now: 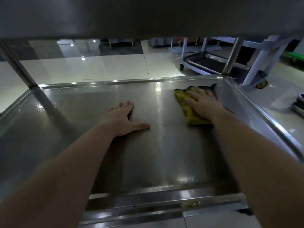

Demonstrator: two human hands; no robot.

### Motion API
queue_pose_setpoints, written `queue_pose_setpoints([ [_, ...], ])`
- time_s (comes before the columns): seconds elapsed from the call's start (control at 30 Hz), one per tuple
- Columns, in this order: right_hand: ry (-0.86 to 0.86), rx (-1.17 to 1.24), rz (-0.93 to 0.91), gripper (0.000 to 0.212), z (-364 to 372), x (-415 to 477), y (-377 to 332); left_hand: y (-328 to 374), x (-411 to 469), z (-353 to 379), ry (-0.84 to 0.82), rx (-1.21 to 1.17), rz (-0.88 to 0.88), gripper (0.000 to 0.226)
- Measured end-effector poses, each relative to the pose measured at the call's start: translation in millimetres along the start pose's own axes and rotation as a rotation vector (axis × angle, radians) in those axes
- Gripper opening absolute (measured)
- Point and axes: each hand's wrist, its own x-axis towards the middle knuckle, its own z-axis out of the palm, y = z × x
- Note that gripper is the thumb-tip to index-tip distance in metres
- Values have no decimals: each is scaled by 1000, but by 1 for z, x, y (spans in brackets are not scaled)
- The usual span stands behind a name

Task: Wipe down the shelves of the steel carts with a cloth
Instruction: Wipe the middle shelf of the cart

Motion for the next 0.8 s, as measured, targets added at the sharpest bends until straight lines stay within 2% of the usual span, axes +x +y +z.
queue_pose_setpoints([
  [0.1,57,16,201,57,-17,-9,79,3,0,2,12,-22,12,134],
  [0.17,75,2,281,59,-20,-14,107,6,0,4,7,-23,22,137],
  [0.23,89,-3,328,66,-16,-11,105,9,-1,4,4,-9,24,136],
  [0.3,81,20,340,63,-9,-5,72,11,-4,1,-4,4,21,133],
  [0.37,44,-10,226,60,0,-2,19,11,-5,-2,-18,7,18,130],
  [0.47,14,-68,-56,57,20,-18,-68,9,-5,-6,-37,12,10,127],
  [0.57,-14,-60,-216,55,34,-46,-98,7,-6,-5,-34,36,6,125],
  [0.67,-2,-43,-208,54,27,-60,-58,7,-10,-7,-47,45,9,126],
  [0.8,31,-8,133,54,5,-77,48,7,-11,-11,-29,42,10,123],
])
